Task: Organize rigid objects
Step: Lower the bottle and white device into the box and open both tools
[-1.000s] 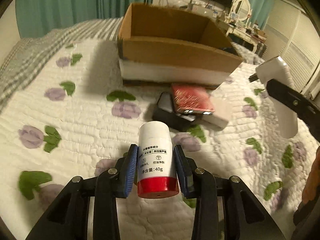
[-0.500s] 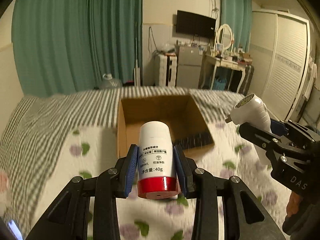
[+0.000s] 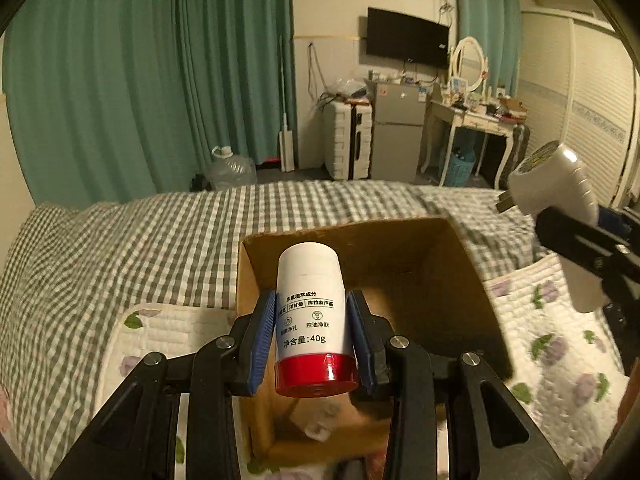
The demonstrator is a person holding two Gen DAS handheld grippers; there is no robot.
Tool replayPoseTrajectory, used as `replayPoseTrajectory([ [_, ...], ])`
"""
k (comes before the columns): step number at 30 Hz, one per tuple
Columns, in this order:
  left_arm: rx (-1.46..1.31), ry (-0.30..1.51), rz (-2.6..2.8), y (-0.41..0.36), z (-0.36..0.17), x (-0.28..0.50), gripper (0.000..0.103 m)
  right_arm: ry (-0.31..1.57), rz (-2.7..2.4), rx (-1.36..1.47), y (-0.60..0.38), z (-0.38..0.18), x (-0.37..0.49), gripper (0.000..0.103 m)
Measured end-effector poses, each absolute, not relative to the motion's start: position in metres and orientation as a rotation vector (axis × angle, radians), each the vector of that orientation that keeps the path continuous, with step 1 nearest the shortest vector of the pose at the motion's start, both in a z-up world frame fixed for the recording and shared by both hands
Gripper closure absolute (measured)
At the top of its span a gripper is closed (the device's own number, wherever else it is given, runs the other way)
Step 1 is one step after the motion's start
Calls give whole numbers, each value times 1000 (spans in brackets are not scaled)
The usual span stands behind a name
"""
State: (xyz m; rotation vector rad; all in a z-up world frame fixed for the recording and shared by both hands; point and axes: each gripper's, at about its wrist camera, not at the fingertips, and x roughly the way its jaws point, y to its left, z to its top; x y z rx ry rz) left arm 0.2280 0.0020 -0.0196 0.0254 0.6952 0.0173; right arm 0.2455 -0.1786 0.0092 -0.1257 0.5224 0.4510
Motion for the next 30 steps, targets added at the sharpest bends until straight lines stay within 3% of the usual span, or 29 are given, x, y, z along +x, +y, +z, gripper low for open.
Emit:
replayPoseTrajectory([
  [10,9,745,10,13,-57,259,63,602,492,-138,-164,-32,288,57],
  [24,46,699,33,14,-46,252,54,630,572,-172,-136,-51,321,55],
  [27,48,699,31,14,-45,246,52,614,543,-168,-140,-53,317,22],
  [30,24,699,12,14,-40,231,51,585,508,-157,-153,-43,300,22],
])
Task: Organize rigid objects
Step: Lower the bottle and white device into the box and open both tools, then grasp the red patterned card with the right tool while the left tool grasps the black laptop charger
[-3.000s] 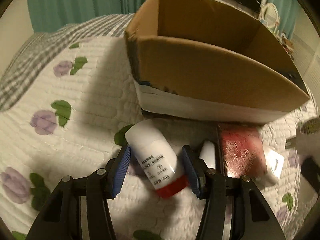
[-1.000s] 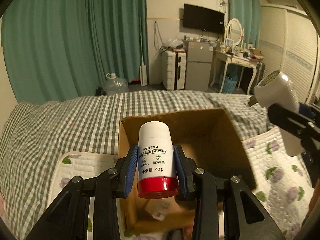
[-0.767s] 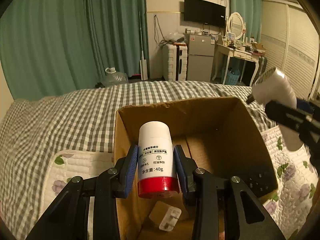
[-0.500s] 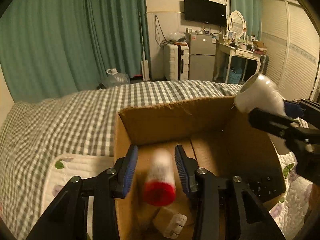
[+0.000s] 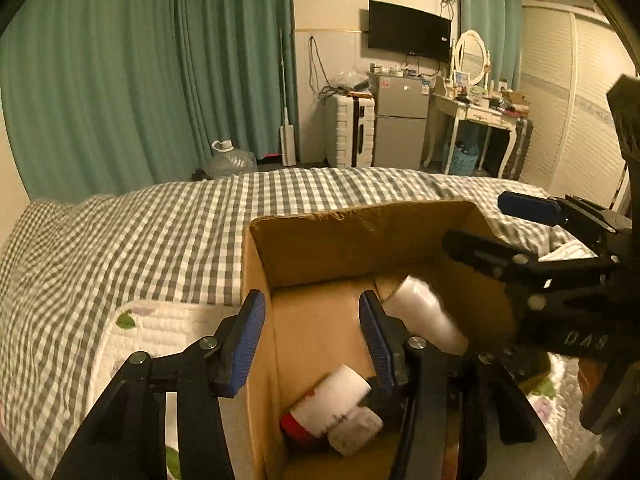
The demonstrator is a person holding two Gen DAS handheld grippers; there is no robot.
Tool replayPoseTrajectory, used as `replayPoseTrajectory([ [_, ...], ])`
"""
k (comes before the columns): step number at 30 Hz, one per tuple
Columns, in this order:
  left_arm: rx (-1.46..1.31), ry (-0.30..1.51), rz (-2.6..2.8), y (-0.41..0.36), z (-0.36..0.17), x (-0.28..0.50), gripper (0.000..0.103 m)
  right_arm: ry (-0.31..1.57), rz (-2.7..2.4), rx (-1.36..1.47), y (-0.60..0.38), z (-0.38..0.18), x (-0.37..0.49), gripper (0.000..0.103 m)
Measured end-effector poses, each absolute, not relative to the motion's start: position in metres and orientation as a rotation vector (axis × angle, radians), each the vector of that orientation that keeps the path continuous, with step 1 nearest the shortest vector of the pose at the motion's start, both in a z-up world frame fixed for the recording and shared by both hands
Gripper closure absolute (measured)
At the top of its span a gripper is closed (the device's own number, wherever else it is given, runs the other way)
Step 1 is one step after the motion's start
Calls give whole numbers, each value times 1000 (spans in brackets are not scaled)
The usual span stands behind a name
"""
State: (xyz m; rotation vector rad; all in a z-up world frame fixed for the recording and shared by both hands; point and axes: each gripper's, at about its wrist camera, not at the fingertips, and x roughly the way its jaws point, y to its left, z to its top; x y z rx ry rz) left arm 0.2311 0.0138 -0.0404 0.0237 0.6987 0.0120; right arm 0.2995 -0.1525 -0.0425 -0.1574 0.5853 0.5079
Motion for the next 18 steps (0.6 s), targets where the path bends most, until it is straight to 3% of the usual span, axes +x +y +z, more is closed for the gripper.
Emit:
replayPoseTrajectory([
  [9,23,652,3,6,-18,163,41,506,475,-145,-185,-13,204,20],
  [18,40,717,5,-2,-54,122,40,615,470,-212,-195,-77,145,20],
])
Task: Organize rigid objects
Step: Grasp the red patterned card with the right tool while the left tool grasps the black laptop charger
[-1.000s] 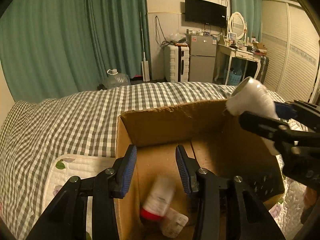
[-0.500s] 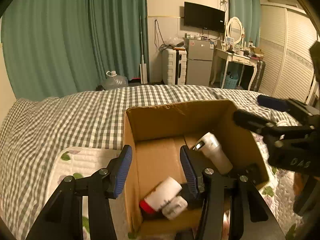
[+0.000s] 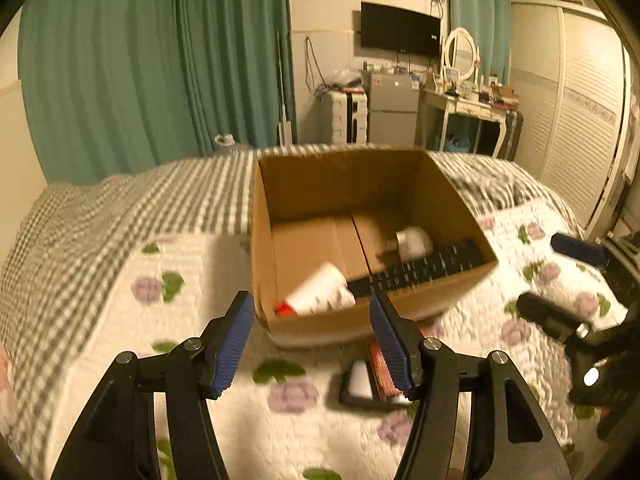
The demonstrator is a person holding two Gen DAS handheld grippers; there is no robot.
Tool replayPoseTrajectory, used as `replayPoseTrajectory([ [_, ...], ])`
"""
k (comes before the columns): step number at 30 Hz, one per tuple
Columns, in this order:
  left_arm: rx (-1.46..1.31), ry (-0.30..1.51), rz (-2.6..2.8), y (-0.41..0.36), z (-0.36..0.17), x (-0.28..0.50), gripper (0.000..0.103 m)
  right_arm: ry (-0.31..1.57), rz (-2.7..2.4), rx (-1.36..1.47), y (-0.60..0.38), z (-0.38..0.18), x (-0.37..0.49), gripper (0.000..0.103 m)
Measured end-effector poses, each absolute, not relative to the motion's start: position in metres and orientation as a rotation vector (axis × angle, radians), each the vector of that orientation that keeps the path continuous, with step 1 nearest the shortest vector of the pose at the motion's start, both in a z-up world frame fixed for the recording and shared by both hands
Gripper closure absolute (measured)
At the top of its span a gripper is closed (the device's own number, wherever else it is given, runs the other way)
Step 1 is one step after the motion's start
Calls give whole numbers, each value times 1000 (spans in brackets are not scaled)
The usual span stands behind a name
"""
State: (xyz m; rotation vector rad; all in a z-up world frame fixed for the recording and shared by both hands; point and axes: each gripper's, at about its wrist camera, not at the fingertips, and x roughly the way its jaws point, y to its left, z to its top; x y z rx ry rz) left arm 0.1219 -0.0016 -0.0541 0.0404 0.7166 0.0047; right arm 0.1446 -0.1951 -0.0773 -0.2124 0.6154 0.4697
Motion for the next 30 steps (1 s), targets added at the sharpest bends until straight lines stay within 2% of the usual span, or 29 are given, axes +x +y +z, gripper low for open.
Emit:
replayPoseTrajectory([
  [4,58,766,-2,-9,-80,110,40,708,467,-224,-196,-105,139,20],
  [12,58,874,66,8,-120,111,40,737,456,-390,-163,-141,140,21],
  [16,54,879,82,13,-123,110,40,772,478,-504,-141,-165,140,35],
  [23,20,907,99,21,-127,112,40,733,460,-622,-121,-179,142,44],
  [27,3,913,113,26,-128,113,40,698,443,-662,-113,-182,145,63],
  [30,-19,912,123,32,-126,114,40,661,456,-648,-115,-175,145,63],
])
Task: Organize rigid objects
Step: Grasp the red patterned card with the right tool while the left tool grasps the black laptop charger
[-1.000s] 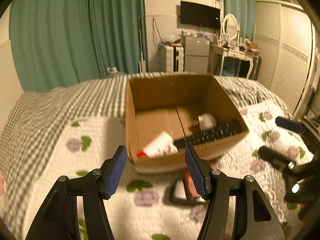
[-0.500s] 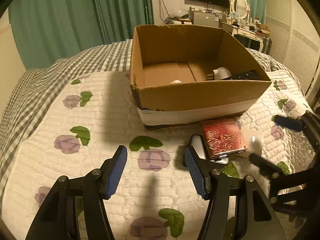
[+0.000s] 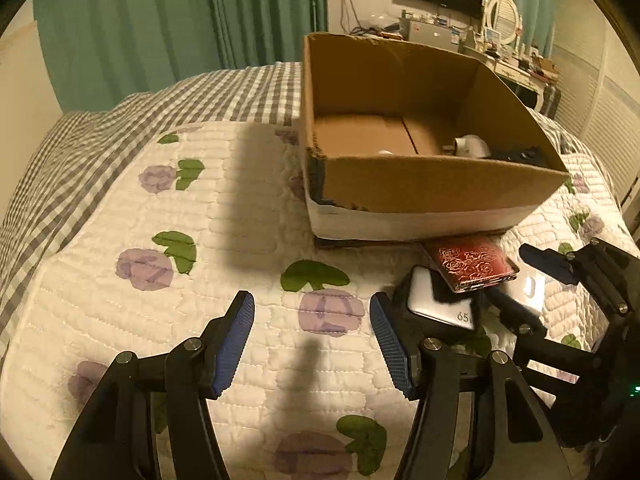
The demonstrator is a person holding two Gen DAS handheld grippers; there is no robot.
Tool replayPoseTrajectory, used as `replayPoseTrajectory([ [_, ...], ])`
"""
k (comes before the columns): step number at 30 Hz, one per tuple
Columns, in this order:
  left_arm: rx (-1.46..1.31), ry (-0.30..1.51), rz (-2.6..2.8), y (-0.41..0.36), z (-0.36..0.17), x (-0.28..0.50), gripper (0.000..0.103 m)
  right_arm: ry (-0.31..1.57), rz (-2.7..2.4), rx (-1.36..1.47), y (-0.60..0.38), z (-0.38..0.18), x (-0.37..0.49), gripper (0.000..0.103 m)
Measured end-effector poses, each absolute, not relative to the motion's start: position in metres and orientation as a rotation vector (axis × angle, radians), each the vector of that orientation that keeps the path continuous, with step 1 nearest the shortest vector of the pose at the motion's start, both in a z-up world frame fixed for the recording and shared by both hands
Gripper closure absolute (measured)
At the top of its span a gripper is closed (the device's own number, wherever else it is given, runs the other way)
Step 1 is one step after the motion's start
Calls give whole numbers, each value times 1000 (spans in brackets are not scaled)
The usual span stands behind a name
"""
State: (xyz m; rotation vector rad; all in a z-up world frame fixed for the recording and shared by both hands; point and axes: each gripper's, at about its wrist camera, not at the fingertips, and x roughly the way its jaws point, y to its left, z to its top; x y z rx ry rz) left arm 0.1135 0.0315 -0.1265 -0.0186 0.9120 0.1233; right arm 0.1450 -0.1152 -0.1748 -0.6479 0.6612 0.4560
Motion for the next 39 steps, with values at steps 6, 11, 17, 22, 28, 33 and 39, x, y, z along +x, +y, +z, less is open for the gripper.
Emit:
replayPoseTrajectory([
  [6,-19,919,121,31,-127,115,40,634,494,-699,-98,-182,155,64],
  [11,-17,927,126,32,-129,116,40,641,526,-646,-94,-180,166,66],
  [17,-6,933,119,29,-131,117,40,687,565,-524,-113,-162,151,81],
  [22,-2,932,111,27,-131,117,40,761,568,-338,-144,-141,142,94],
  [28,0,936,108,24,-132,117,40,840,544,-225,-169,-145,135,94],
  [33,9,944,102,22,-135,118,40,901,549,-162,-165,-163,153,92],
  [39,15,945,80,19,-137,118,40,869,538,-117,-170,-157,150,93],
])
